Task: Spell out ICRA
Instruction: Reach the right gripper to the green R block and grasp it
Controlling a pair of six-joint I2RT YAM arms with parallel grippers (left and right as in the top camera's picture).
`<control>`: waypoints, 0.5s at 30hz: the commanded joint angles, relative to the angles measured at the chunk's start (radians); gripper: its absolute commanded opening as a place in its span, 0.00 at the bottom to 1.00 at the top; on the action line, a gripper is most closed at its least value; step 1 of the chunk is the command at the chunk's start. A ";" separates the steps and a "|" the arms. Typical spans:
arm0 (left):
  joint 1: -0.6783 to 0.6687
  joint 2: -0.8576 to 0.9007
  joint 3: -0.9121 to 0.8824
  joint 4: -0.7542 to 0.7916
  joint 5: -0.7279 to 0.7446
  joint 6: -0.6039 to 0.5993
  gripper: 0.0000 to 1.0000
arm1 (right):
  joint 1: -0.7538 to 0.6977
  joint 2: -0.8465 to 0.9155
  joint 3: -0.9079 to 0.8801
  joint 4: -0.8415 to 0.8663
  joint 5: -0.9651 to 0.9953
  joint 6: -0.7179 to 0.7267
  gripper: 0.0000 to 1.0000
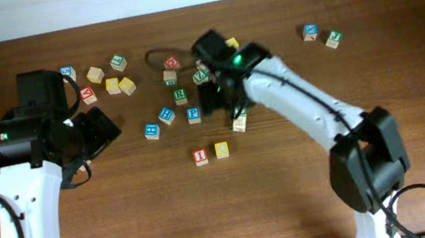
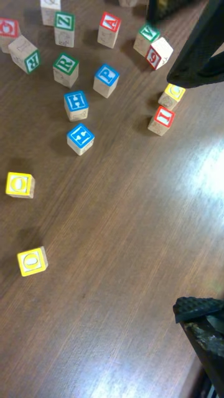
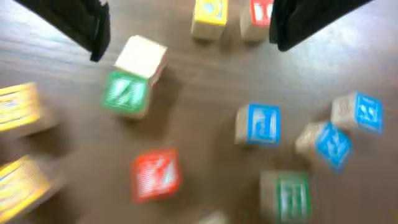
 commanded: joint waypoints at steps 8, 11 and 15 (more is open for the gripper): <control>0.005 -0.015 0.004 0.002 0.003 -0.013 0.99 | -0.153 -0.008 0.167 -0.225 -0.098 -0.031 0.98; 0.005 -0.015 0.004 0.002 0.003 -0.013 0.99 | -0.153 -0.008 0.167 -0.225 -0.098 -0.031 0.98; 0.005 -0.015 0.003 0.002 0.003 -0.013 0.99 | -0.153 -0.008 0.167 -0.195 -0.098 -0.031 0.98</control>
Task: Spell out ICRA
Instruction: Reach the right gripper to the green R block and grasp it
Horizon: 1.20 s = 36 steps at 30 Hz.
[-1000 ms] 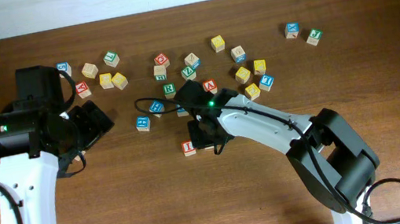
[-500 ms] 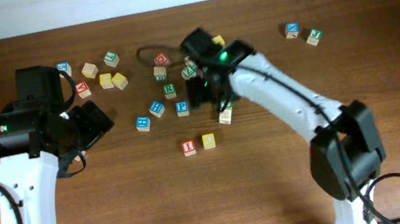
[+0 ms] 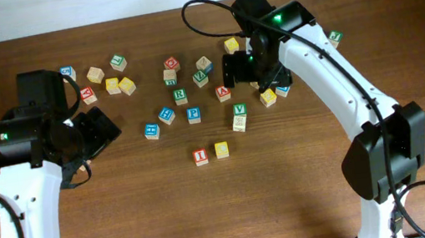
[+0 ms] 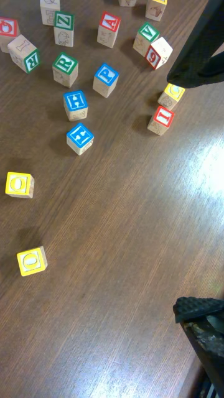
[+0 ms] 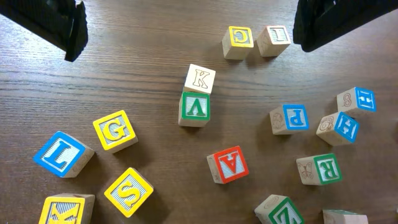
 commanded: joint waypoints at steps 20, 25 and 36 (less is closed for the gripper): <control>0.004 -0.015 0.004 0.002 0.003 -0.013 0.99 | 0.145 -0.005 0.000 0.334 -0.047 -0.031 0.98; 0.005 -0.015 0.004 0.002 0.003 -0.013 0.99 | 0.143 -0.006 0.000 0.373 0.002 -0.029 0.98; 0.005 -0.015 0.004 0.002 0.003 -0.013 0.99 | 0.167 0.184 0.000 0.558 0.000 -0.150 0.99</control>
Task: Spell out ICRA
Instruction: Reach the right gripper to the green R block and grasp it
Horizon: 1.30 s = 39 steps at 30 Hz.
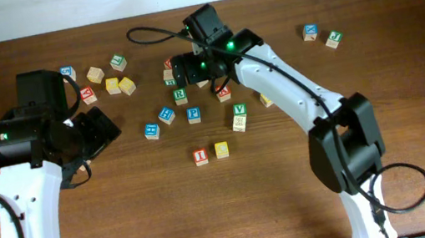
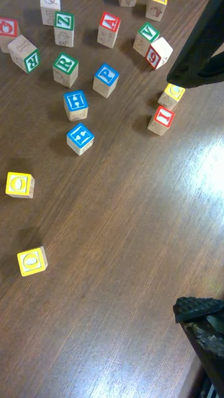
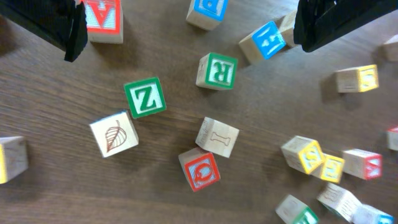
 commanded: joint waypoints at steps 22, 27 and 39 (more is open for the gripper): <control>0.005 -0.015 0.004 0.001 0.003 -0.013 0.99 | 0.163 0.196 0.003 0.142 0.252 0.160 0.65; 0.005 -0.015 0.004 0.001 0.003 -0.013 0.99 | 0.167 0.222 0.003 0.139 0.239 0.164 0.54; 0.005 -0.015 0.004 0.001 0.003 -0.013 0.99 | 0.167 0.208 0.006 0.146 0.272 0.178 0.27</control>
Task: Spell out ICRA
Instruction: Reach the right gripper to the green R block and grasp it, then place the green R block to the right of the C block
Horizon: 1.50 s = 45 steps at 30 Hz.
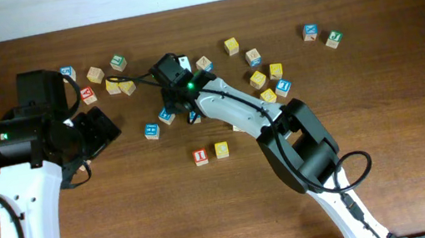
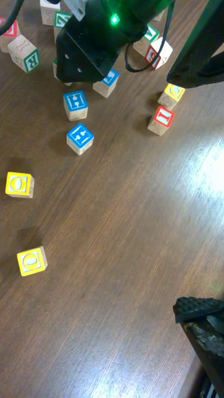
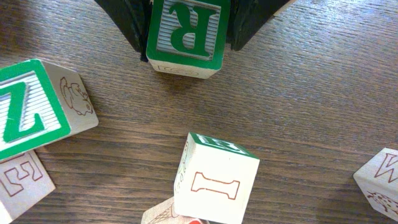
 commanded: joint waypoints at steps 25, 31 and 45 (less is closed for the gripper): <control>0.005 -0.015 0.004 0.002 0.003 -0.013 0.99 | -0.043 -0.455 -0.480 -0.462 -0.230 0.013 0.28; 0.005 -0.015 0.004 0.002 0.003 -0.013 0.99 | -0.043 -0.455 -0.632 -0.271 -0.218 0.012 0.28; 0.004 -0.015 0.004 0.002 0.003 -0.013 0.99 | -0.111 -0.504 -0.504 -0.349 -0.181 -0.033 0.24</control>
